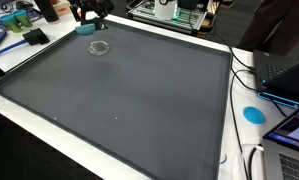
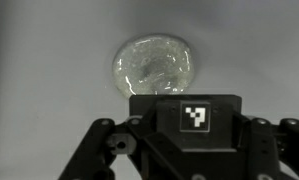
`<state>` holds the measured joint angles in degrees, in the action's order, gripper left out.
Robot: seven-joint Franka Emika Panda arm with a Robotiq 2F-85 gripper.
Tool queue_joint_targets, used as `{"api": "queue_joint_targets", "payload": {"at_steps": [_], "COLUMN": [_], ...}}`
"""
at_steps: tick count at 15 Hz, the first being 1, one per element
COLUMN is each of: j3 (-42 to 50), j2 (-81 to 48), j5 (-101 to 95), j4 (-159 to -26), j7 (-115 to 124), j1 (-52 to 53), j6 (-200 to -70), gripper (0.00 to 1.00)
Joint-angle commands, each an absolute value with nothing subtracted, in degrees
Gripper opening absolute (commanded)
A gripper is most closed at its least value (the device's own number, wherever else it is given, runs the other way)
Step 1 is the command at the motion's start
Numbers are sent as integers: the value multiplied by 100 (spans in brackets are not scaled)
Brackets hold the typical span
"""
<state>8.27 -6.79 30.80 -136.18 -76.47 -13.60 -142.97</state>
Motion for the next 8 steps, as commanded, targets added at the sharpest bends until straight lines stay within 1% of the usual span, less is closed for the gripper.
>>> {"api": "queue_joint_targets", "payload": {"at_steps": [1, 5, 8], "j3": [780, 747, 735], "j2": [-370, -285, -228], "j5": [2623, 1817, 1134], "j4": [-14064, -14265, -14324], "j7": [-6912, -5822, -5029], "j1": [-1180, -1013, -923], "j6": [-14931, -15358, -15390], "gripper": [28, 28, 28]}}
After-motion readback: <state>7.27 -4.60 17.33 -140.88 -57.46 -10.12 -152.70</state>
